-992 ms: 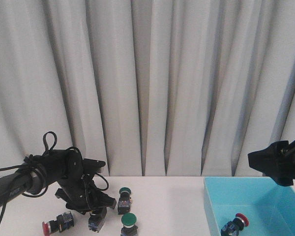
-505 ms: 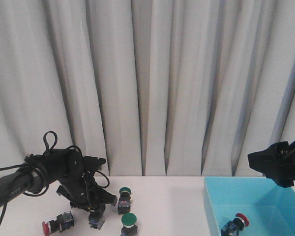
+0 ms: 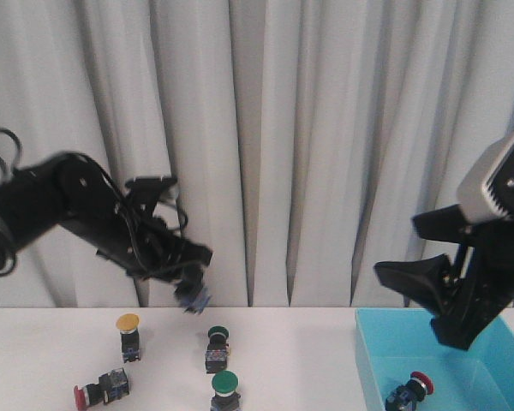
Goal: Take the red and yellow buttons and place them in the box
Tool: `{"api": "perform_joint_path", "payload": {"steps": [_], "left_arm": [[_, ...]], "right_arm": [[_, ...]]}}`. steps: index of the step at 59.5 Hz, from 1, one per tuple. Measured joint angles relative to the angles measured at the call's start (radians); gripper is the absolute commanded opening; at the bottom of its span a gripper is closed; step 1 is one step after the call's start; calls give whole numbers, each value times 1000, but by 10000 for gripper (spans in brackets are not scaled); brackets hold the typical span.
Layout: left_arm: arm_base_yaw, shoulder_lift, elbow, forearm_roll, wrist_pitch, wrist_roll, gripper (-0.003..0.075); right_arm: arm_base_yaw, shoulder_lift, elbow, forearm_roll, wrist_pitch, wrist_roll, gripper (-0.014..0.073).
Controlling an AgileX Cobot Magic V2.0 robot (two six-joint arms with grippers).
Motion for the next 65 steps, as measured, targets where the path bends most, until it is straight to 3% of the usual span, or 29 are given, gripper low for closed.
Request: {"api": "perform_joint_path", "payload": {"steps": [6, 16, 36, 65], "left_arm": [[-24, -78, 0, -123, 31, 57, 0], [-70, -186, -3, -302, 89, 111, 3], [-166, -224, -6, -338, 159, 117, 4], [-198, -247, -6, -377, 151, 117, 4]], "right_arm": [[1, 41, 0, 111, 45, -244, 505], [62, 78, 0, 153, 38, -379, 505], [288, 80, 0, 21, -198, -392, 505], [299, 111, 0, 20, -262, -302, 505]]}}
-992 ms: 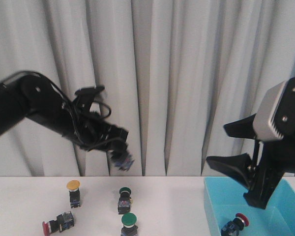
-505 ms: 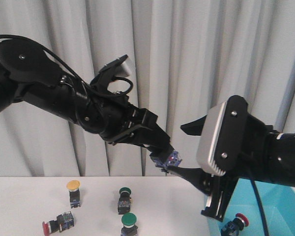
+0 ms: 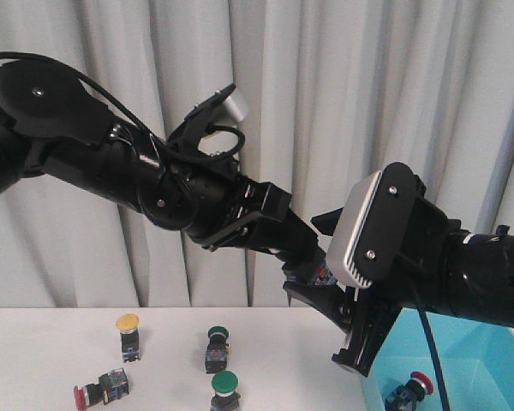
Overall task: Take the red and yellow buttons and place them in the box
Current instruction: 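Close the right gripper on the yellow button held by left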
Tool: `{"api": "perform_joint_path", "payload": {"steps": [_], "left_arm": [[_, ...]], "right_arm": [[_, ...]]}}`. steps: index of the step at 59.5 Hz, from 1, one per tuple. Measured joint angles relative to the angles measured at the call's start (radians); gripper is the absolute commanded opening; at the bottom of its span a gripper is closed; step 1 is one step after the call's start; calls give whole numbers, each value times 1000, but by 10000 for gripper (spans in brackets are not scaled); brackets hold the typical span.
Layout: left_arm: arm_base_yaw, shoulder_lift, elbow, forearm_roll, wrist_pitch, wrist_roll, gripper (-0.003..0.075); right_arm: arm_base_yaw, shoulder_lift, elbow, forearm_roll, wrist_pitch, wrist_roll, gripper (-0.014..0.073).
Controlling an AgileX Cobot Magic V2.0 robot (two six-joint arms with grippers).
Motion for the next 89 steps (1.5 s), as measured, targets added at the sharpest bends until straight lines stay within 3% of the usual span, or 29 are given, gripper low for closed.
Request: {"api": "perform_joint_path", "payload": {"steps": [23, 44, 55, 66, 84, 89], "left_arm": [[-2, -29, 0, -2, -8, 0, 4], [-2, -30, 0, -4, -25, -1, 6], [-2, -33, 0, -4, -26, -3, 40], [-2, -34, 0, -4, -29, -4, 158], [-3, -35, 0, 33, -33, 4, 507], [-3, -36, 0, 57, -33, 4, 569]], "right_arm": [[0, 2, 2, -2, -12, 4, 468], [0, 2, 2, 31, -9, 33, 62], [0, 2, 2, 31, -4, 58, 6], [0, 2, 2, 32, -3, 75, 17], [0, 2, 2, 31, -3, 78, 30], [0, 2, 2, 31, -4, 79, 31]]}}
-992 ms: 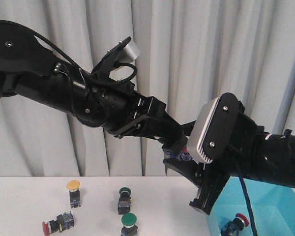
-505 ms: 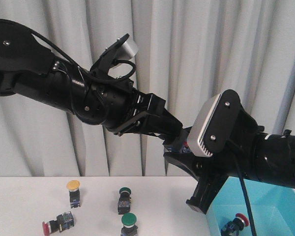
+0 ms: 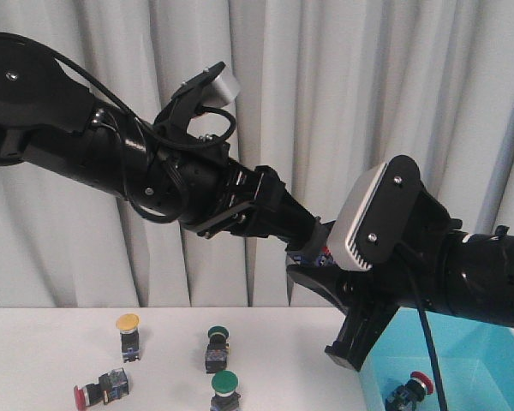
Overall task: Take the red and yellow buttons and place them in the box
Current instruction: 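Close the right gripper on the yellow button held by left, then release the yellow button from the left gripper and withdraw left, then lower the yellow button into the blue box and open the right gripper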
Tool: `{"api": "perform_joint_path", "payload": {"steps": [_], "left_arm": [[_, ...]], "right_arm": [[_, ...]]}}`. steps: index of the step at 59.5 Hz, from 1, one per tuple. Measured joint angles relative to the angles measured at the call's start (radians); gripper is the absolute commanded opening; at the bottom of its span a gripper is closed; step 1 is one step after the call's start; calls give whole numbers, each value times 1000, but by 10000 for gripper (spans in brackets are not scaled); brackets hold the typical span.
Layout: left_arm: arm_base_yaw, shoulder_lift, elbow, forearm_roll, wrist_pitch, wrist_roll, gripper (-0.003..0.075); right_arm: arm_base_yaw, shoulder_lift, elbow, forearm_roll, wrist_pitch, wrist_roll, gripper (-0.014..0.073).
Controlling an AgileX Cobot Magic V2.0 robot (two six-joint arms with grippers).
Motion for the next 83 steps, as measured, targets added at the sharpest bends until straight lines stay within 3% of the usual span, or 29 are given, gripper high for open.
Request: {"api": "perform_joint_path", "payload": {"steps": [8, 26, 38, 45, 49, 52, 53, 58, 68, 83], "left_arm": [[0, 0, 0, 13, 0, -6, 602], [31, -24, -114, 45, -11, -22, 551], [66, -109, -221, 240, -11, -45, 503], [68, -183, -229, 413, 9, -81, 430], [68, -223, -229, 540, 52, -93, 344], [68, -247, -229, 641, 93, -107, 260], [68, -258, -229, 698, 115, -123, 189], [69, -290, -214, 851, 132, -190, 1], [70, -365, -95, 925, 139, -206, -8], [70, -473, 155, 946, 138, -163, -7]], "right_arm": [[0, 0, 0, 0, 0, 2, 35], [0, 0, 0, 0, -2, 3, 44], [0, 0, 0, -17, -35, 5, 47], [0, 0, 0, -24, -97, 45, 47], [0, 0, 0, -24, -149, 95, 47], [0, 0, 0, -24, -192, 135, 47], [0, 0, 0, -23, -220, 157, 47], [-1, 0, 0, -21, -303, 209, 47], [-81, 7, 0, 16, -345, 272, 47], [-372, 131, 82, 67, -294, 455, 47]]}}
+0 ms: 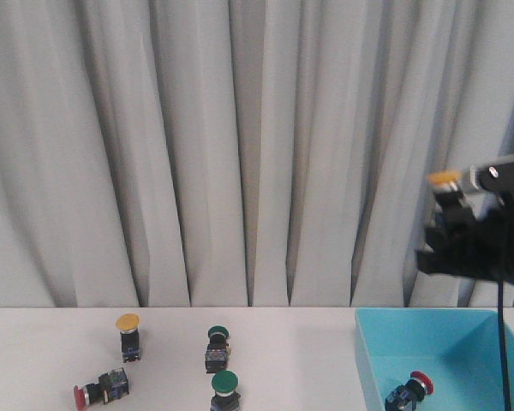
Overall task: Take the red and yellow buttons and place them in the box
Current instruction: 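Lower the yellow button into the blue box and open the right gripper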
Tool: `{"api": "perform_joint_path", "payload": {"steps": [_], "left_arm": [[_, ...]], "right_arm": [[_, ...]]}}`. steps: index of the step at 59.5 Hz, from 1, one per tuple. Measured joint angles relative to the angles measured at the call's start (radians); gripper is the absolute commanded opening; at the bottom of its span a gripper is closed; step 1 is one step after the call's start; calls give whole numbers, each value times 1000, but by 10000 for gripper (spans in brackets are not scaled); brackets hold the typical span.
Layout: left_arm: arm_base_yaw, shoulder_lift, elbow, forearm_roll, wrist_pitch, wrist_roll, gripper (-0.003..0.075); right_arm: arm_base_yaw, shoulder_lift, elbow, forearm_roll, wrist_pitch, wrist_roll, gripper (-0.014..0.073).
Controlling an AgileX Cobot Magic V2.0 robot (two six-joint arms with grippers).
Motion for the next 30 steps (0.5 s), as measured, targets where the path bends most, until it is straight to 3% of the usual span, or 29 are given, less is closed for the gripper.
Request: {"api": "perform_joint_path", "payload": {"steps": [8, 18, 30], "left_arm": [[0, -47, 85, 5, -41, 2, -7], [0, -90, 139, 7, -65, -8, -7], [0, -110, 145, 11, -69, -14, -7]], "right_arm": [[-85, 117, 48, 0, 36, 21, 47], [-103, 244, 56, -33, 76, 23, 47], [-106, 366, 56, -190, 158, 77, 48]]}}
